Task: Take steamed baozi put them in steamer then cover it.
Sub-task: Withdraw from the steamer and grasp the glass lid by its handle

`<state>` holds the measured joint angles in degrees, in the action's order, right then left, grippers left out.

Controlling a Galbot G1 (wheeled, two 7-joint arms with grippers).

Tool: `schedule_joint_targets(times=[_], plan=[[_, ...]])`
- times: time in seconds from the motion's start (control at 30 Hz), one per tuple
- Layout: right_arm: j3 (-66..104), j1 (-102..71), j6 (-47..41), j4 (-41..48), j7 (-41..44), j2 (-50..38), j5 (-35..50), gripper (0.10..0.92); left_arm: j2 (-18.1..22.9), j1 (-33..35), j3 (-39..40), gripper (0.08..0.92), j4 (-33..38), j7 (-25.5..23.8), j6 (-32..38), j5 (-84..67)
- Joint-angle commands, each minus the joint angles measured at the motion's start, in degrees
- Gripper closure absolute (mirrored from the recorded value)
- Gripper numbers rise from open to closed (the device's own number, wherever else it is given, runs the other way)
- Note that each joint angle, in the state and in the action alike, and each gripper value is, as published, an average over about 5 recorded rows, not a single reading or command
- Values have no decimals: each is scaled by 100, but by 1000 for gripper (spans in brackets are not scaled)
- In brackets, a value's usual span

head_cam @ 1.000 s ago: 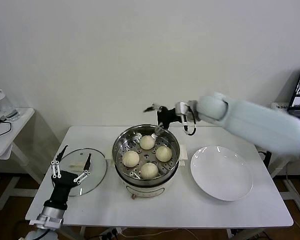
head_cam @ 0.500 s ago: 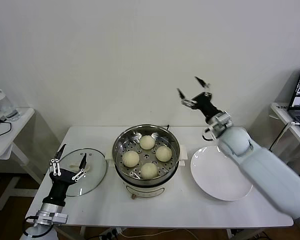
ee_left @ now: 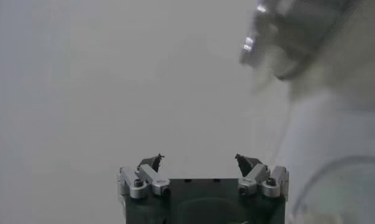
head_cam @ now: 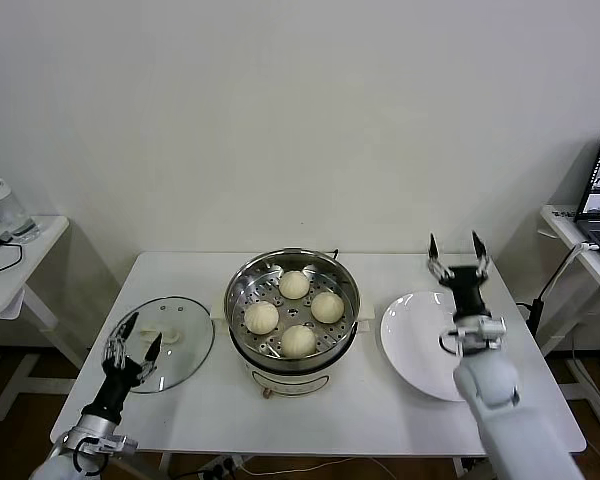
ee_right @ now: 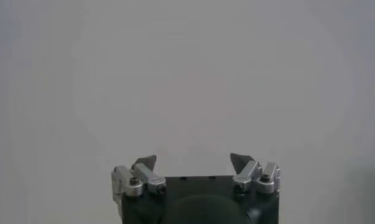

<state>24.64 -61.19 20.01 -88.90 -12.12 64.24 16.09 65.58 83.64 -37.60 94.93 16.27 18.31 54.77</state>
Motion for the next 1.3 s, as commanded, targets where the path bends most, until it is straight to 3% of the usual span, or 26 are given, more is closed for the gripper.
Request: schedule_joint_targets(times=[0.03, 0.67, 1.3], plan=[[949, -1247, 268, -80, -37, 819, -462, 203, 12, -546, -7, 177, -1604, 648, 507, 1722], [861, -1202, 277, 23, 42, 1096, -741, 203, 99, -1411, 126, 177, -2205, 937, 336, 1962], [905, -1175, 345, 72, 78, 1164, -846, 203, 113, -1896, 335, 177, -2630, 614, 117, 1872]])
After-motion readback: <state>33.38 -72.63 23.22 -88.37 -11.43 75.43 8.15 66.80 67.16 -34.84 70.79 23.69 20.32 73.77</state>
